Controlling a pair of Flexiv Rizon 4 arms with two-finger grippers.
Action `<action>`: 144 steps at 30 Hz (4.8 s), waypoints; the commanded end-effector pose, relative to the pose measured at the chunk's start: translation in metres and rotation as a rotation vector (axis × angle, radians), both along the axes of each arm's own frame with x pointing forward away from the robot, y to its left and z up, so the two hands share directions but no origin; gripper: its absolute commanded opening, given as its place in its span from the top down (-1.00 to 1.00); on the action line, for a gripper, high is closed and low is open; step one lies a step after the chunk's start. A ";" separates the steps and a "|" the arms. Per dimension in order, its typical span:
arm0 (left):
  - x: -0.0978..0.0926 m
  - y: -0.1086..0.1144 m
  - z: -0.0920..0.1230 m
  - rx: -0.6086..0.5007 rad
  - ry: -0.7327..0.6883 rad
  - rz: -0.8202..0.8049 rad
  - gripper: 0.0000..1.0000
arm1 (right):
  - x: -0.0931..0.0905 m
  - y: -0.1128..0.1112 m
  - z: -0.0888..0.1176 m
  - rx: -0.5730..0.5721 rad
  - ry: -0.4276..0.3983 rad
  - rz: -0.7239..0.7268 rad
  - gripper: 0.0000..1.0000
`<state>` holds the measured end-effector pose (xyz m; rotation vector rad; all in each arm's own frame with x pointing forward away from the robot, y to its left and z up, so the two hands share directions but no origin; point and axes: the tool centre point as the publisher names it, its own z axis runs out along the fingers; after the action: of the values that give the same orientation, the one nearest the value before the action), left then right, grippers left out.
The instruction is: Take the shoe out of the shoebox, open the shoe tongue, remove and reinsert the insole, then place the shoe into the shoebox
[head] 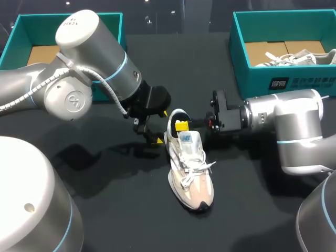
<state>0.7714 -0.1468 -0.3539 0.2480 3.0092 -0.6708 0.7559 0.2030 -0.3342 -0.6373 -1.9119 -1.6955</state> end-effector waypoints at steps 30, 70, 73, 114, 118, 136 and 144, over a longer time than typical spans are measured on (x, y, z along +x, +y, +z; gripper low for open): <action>0.000 -0.001 0.000 0.002 0.000 -0.001 -1.00 | 0.002 0.010 -0.008 -0.022 -0.012 0.037 1.00; 0.025 0.062 0.028 0.105 -0.033 0.037 -1.00 | 0.001 -0.059 0.025 -0.239 0.019 -0.104 0.03; 0.027 0.067 0.032 0.118 -0.032 0.002 -1.00 | 0.001 -0.071 0.030 -0.271 0.028 -0.126 0.04; 0.096 0.179 0.124 0.170 -0.040 -0.342 -1.00 | 0.014 -0.110 0.098 -1.234 0.292 -0.262 1.00; 0.096 0.179 0.124 0.170 -0.040 -0.342 -1.00 | 0.007 -0.099 0.105 -1.262 0.284 -0.313 1.00; 0.096 0.179 0.124 0.170 -0.040 -0.342 -1.00 | 0.006 -0.036 0.100 -1.360 0.230 -0.464 1.00; 0.096 0.179 0.124 0.170 -0.040 -0.342 -1.00 | 0.004 -0.010 0.089 -1.455 0.168 -0.559 1.00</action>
<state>0.8675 0.0317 -0.2306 0.7857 3.0126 -0.4217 0.7577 0.1722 -0.2429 -1.7630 -2.6606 -0.2239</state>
